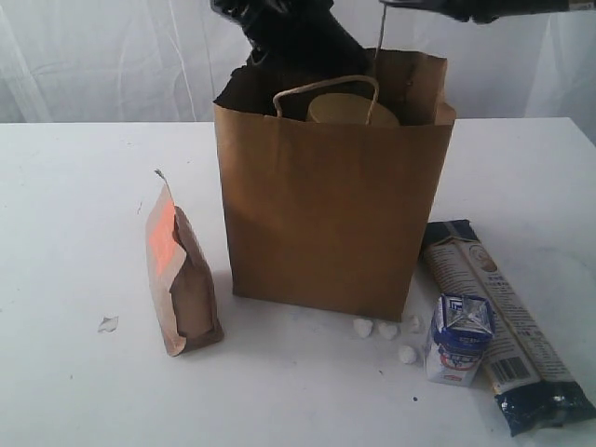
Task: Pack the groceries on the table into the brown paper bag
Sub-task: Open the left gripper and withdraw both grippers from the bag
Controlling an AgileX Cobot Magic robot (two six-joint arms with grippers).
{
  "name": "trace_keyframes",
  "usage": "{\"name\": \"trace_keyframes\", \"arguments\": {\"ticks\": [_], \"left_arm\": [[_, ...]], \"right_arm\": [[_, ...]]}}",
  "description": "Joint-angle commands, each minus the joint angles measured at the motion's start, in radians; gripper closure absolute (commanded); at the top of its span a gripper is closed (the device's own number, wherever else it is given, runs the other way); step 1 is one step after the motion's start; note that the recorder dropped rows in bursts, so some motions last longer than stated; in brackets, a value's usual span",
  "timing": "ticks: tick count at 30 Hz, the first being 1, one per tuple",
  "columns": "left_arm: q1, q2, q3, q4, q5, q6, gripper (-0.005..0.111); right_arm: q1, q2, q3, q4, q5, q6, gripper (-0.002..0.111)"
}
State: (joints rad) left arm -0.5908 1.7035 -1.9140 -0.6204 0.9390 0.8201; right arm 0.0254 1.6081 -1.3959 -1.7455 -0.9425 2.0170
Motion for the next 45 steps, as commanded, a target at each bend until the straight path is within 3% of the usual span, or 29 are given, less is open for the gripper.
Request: {"name": "trace_keyframes", "arguments": {"ticks": [1,4,8,14,17,21,26,27,28,32,35,40,45], "left_arm": [[-0.002,-0.045,-0.006,-0.014,0.017,-0.122,0.001],[-0.002,-0.063,-0.006,-0.006,0.031,-0.135,0.001],[-0.002,-0.085,-0.006,0.042,0.021,-0.214,0.002],[-0.002,-0.133,-0.006,0.336,0.065,-0.362,0.002],[-0.002,-0.164,-0.006,0.518,0.144,-0.424,0.010],[-0.002,-0.191,-0.006,0.772,0.272,-0.527,0.040],[0.012,-0.202,0.016,1.069,0.282,-0.622,0.099],[0.018,-0.202,0.023,1.112,0.282,-0.638,0.107],[0.032,-0.206,0.035,1.139,0.282,-0.653,0.106],[0.102,-0.227,0.091,1.116,0.282,-0.707,0.107],[0.165,-0.268,0.180,1.032,0.282,-0.718,0.107],[0.241,-0.380,0.368,0.894,0.187,-0.719,0.107],[0.243,-0.480,0.524,0.902,0.150,-0.717,0.107]], "right_arm": [[-0.048,-0.083,0.001,0.001,0.000,0.001,0.108],[-0.073,-0.134,0.002,0.001,0.044,0.001,0.108],[-0.112,-0.203,0.057,0.001,0.238,-0.011,0.108],[-0.171,-0.293,0.245,0.001,0.556,-0.090,0.108],[-0.193,-0.330,0.362,0.001,0.674,-0.172,0.108],[-0.199,-0.362,0.522,0.001,0.807,-0.227,0.108],[-0.199,-0.410,0.674,0.001,0.804,-0.183,0.108],[-0.199,-0.424,0.699,0.001,0.783,-0.156,0.108],[-0.199,-0.450,0.722,0.001,0.759,-0.105,0.108],[-0.199,-0.547,0.803,0.001,0.704,0.011,0.108],[-0.199,-0.618,0.855,0.001,0.718,-0.058,0.108],[-0.199,-0.706,0.895,0.001,0.729,-0.408,0.108],[-0.199,-0.719,0.895,0.001,0.984,-0.935,0.108]]}}
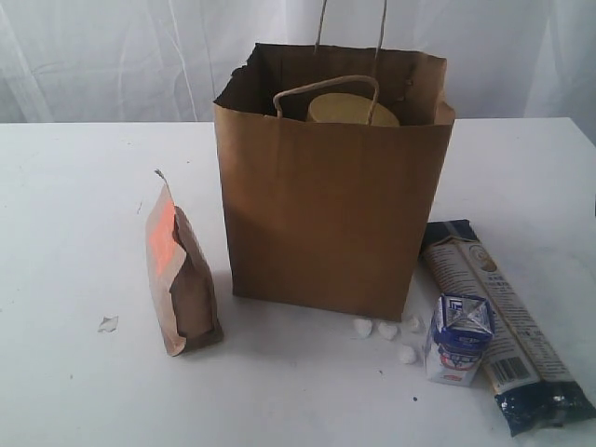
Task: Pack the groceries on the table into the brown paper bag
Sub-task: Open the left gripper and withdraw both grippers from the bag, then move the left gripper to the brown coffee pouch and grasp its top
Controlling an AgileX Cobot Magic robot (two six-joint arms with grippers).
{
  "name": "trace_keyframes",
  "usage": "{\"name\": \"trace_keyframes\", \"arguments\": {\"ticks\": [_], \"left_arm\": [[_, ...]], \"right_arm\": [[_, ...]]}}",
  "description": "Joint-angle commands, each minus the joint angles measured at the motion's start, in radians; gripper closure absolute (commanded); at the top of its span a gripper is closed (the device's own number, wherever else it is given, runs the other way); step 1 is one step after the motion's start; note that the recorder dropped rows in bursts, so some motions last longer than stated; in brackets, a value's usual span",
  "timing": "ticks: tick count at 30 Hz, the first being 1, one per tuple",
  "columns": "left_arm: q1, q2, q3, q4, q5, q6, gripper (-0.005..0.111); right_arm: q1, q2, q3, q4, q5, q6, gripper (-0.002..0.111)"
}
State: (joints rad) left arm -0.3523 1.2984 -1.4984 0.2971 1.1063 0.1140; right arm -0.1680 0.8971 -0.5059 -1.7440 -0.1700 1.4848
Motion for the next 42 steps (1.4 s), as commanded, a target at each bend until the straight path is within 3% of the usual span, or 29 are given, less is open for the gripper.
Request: {"name": "trace_keyframes", "arguments": {"ticks": [1,2,4,6,7,9,13,15,17,22,26,29,36,38,40,42], "left_arm": [[0.004,-0.092,0.136,-0.013,-0.021,-0.011,0.107],[0.004,-0.108,0.163,-0.013,-0.028,-0.011,0.107],[0.004,-0.134,0.217,-0.013,-0.048,-0.011,0.107],[0.004,-0.157,0.267,-0.013,-0.074,-0.013,0.107],[0.004,-0.167,0.295,-0.013,-0.091,-0.018,0.107],[0.004,-0.188,0.344,-0.013,-0.130,-0.034,0.107],[0.004,-0.218,0.452,-0.021,-0.235,-0.085,0.107],[0.004,-0.233,0.498,-0.047,-0.313,-0.128,0.107],[0.004,-0.254,0.548,-0.088,-0.401,-0.144,0.107],[0.004,-0.339,0.685,-0.180,-0.641,-0.247,0.107],[0.002,-0.435,0.836,-0.218,-0.896,-0.389,0.107],[0.002,-0.493,0.933,-0.217,-1.028,-0.397,0.107],[0.002,-0.500,1.024,-0.212,-1.098,-0.213,0.107],[0.002,-0.500,1.024,-0.212,-1.098,-0.142,0.100],[0.002,-0.500,1.024,-0.212,-1.098,-0.107,0.085],[0.002,-0.500,1.024,-0.212,-1.106,-0.114,0.061]], "right_arm": [[-0.006,-0.004,0.007,0.000,0.302,-0.527,0.108],[-0.006,0.001,0.007,0.000,0.403,-0.617,0.108],[-0.006,0.018,0.007,0.004,0.621,-0.605,0.108],[-0.006,0.027,-0.003,0.214,0.787,-0.491,0.108],[-0.006,0.029,-0.011,0.398,0.846,-0.519,0.108],[-0.006,0.029,-0.018,0.779,0.883,-0.755,0.108],[-0.006,0.029,-0.002,1.610,0.877,-1.394,0.108],[-0.006,0.001,0.020,1.943,0.822,-1.586,0.108],[0.003,-0.065,0.047,2.147,0.710,-1.729,0.108],[0.019,-0.286,0.115,2.194,0.527,-1.976,0.108],[0.019,-0.429,0.178,2.172,0.488,-2.000,0.108],[0.019,-0.476,0.222,2.172,0.441,-2.000,0.108],[0.019,-0.468,0.279,2.172,0.316,-2.000,0.108],[0.019,-0.463,0.286,2.172,0.312,-2.000,0.108],[0.019,-0.462,0.286,2.172,0.323,-2.000,0.108],[0.019,-0.462,0.286,2.177,0.339,-1.998,0.108]]}}
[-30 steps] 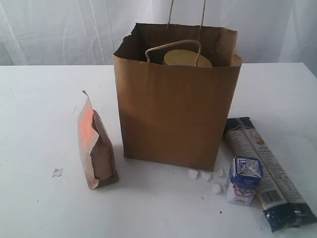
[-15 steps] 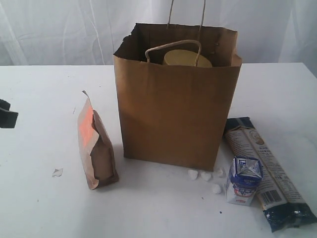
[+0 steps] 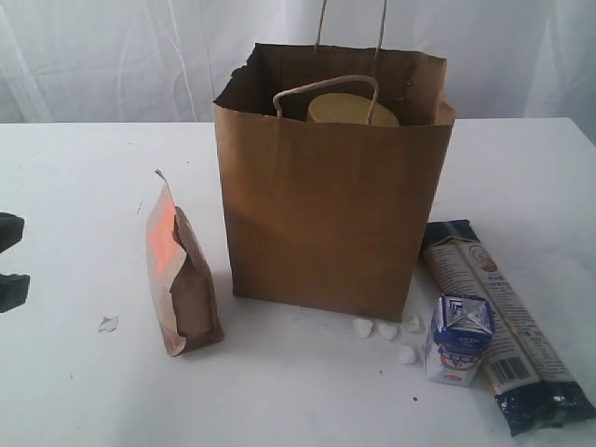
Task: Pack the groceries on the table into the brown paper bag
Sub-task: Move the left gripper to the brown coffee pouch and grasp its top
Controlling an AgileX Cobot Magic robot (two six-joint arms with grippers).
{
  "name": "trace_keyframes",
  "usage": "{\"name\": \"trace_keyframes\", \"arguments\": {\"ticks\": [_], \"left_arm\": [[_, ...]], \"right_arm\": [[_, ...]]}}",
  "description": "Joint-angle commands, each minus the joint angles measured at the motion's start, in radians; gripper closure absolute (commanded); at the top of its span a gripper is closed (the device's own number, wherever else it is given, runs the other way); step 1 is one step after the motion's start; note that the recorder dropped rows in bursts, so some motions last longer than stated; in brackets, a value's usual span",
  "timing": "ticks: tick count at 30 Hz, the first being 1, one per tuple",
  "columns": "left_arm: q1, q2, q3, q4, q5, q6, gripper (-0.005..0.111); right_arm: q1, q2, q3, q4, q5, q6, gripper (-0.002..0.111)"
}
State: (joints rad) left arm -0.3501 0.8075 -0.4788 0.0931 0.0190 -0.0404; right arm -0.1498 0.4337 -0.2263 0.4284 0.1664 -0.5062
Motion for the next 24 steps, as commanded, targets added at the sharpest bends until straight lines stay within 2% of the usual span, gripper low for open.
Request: {"name": "trace_keyframes", "arguments": {"ticks": [1,2,3,4,5,10,11,13,14,15,16,17,18,19,21,24], "left_arm": [[0.000,-0.009,0.004,-0.014,-0.026,0.040,0.049],[0.000,-0.009,0.004,-0.031,-0.044,0.005,0.033],[0.000,-0.002,0.004,-0.074,-0.084,-0.113,0.014],[0.000,0.008,0.004,-0.078,-0.106,-0.186,0.005],[0.000,0.016,0.004,-0.078,-0.121,-0.242,0.001],[0.000,0.083,0.004,-0.078,-0.258,-0.477,0.002],[0.000,0.099,0.004,-0.078,-0.365,-0.530,0.002],[0.000,0.128,0.004,-0.076,-0.599,-0.521,0.002],[0.000,0.152,-0.014,-0.002,-0.679,-0.532,0.002],[0.000,0.164,-0.035,0.108,-0.661,-0.532,0.002],[-0.012,0.191,-0.086,0.434,-0.540,-0.577,0.002],[-0.026,0.206,-0.108,0.552,-0.470,-0.637,0.002],[-0.073,0.251,-0.139,0.710,-0.354,-0.794,0.002],[-0.094,0.270,-0.148,0.726,-0.316,-0.832,0.002],[-0.186,0.347,-0.182,0.681,-0.214,-0.868,0.002],[-0.249,0.404,-0.209,0.588,-0.183,-0.868,0.002]], "right_arm": [[0.001,0.002,0.006,0.004,0.007,-0.005,0.108],[0.001,0.002,0.006,0.004,0.012,-0.005,0.108],[0.001,0.002,0.006,0.004,0.020,-0.005,0.108],[0.001,0.002,0.006,0.004,0.020,-0.005,0.108],[0.001,0.002,0.006,0.004,0.020,-0.005,0.108],[0.001,0.002,0.006,0.004,0.032,-0.005,0.108],[0.001,0.002,0.006,0.004,0.034,-0.005,0.108],[0.001,0.002,0.006,0.004,0.038,-0.005,0.108],[0.001,0.002,0.006,0.004,0.043,-0.005,0.108],[0.001,0.002,0.006,0.006,0.044,-0.005,0.108],[0.001,0.002,0.006,0.008,0.044,-0.005,0.108],[0.001,0.002,0.006,0.008,0.044,-0.005,0.108],[0.001,0.002,0.006,0.008,0.044,-0.005,0.108],[0.001,0.002,0.006,0.008,0.044,-0.005,0.108],[0.001,0.002,0.006,0.016,0.046,-0.005,0.108],[0.001,0.002,0.006,0.015,0.050,-0.005,0.108]]}}
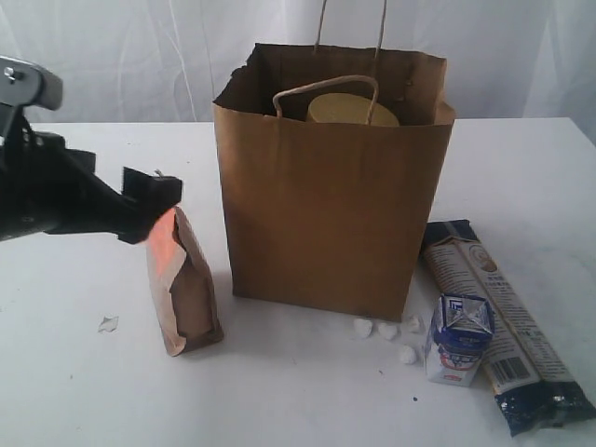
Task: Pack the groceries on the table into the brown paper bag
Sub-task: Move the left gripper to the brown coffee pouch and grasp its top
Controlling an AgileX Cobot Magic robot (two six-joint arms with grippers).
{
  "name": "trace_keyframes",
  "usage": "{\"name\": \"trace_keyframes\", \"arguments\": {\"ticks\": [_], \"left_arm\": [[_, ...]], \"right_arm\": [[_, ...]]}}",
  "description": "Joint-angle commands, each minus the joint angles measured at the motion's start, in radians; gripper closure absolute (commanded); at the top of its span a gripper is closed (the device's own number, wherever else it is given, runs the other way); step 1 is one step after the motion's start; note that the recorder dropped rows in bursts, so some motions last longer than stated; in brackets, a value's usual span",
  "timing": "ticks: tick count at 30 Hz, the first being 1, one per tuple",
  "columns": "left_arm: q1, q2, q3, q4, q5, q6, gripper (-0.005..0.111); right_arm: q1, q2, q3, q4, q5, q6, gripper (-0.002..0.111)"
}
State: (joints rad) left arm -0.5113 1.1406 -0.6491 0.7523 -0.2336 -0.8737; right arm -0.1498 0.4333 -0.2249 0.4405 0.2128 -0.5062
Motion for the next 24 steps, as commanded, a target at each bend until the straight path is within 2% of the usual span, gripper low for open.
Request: {"name": "trace_keyframes", "arguments": {"ticks": [1,4,8,10,24], "left_arm": [[-0.103,0.084,-0.045,-0.093,0.069,-0.034,0.002],[-0.142,0.131,-0.080,-0.147,0.100,-0.034,0.002],[-0.135,0.197,-0.137,-0.214,0.305,-0.037,0.002],[-0.129,0.228,-0.158,-0.212,0.338,-0.040,0.002],[-0.129,0.267,-0.168,-0.254,0.177,-0.097,0.002]], "right_arm": [[0.001,0.002,0.005,0.003,0.003,-0.005,0.108],[0.001,0.002,0.005,0.003,0.003,-0.005,0.108],[0.001,0.002,0.005,0.009,0.005,-0.005,0.108],[0.001,0.002,0.005,0.013,0.007,-0.005,0.108],[0.001,0.002,0.005,0.014,0.007,-0.005,0.108]]}}
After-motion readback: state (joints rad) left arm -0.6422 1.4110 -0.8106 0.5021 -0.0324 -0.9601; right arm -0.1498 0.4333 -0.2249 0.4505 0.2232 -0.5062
